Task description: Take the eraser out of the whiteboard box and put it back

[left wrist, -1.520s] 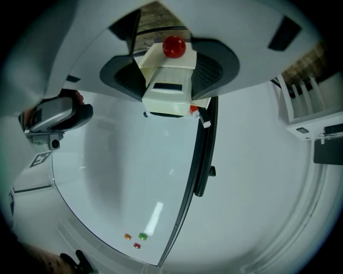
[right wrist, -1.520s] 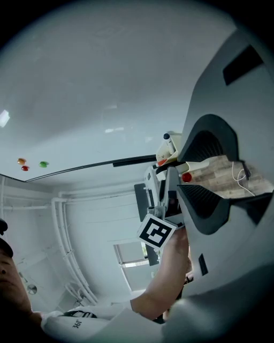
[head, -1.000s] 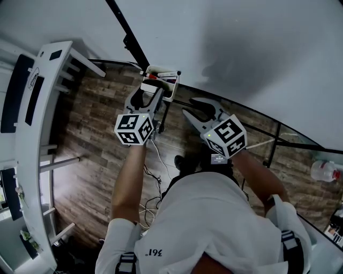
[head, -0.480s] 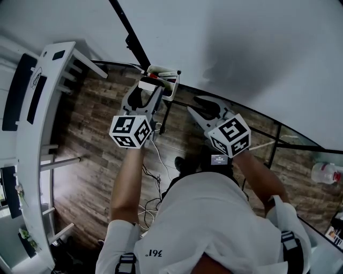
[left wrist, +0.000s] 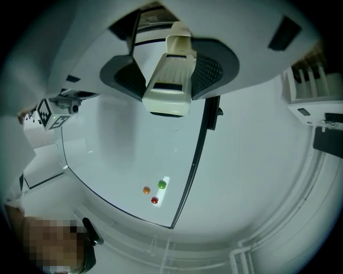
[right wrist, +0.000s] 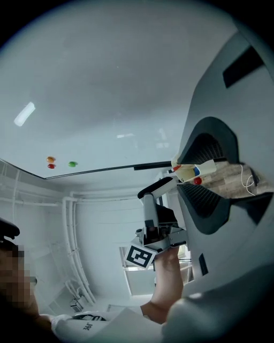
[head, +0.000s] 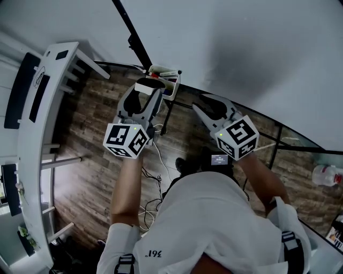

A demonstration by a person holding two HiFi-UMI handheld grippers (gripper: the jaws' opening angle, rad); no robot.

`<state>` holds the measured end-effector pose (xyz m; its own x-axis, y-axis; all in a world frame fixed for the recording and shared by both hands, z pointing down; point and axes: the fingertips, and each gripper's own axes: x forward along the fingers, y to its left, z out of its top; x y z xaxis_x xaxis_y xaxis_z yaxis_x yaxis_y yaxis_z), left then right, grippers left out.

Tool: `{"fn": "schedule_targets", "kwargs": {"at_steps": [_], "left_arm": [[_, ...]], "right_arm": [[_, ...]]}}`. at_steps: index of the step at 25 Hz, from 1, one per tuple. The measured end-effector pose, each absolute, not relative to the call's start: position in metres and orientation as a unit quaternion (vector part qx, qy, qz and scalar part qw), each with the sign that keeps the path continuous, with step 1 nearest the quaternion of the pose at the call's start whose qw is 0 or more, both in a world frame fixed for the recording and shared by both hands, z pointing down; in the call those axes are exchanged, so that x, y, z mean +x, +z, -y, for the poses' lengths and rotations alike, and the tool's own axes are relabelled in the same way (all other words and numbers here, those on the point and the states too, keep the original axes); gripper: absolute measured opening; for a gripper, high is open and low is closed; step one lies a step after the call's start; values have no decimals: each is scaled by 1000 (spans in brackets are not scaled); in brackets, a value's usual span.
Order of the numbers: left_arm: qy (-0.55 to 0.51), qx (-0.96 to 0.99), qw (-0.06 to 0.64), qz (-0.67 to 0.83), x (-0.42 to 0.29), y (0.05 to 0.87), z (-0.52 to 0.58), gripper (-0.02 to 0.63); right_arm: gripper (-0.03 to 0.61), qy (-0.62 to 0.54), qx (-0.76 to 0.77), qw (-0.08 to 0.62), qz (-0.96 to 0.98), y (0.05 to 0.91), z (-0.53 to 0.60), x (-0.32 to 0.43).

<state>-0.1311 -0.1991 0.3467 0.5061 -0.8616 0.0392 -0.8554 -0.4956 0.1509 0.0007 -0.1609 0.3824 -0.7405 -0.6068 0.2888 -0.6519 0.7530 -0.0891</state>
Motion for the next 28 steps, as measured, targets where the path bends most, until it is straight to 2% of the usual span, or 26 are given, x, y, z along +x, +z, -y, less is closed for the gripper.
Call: {"fn": "schedule_targets", "kwargs": {"at_steps": [13, 28], "left_arm": [[-44, 861, 63, 503, -139, 321, 161, 273], [-53, 837, 94, 536, -159, 336, 108, 273]], "right_arm": [[130, 73, 341, 94, 932, 351, 147, 10], [130, 67, 341, 87, 933, 339, 121, 24]]}}
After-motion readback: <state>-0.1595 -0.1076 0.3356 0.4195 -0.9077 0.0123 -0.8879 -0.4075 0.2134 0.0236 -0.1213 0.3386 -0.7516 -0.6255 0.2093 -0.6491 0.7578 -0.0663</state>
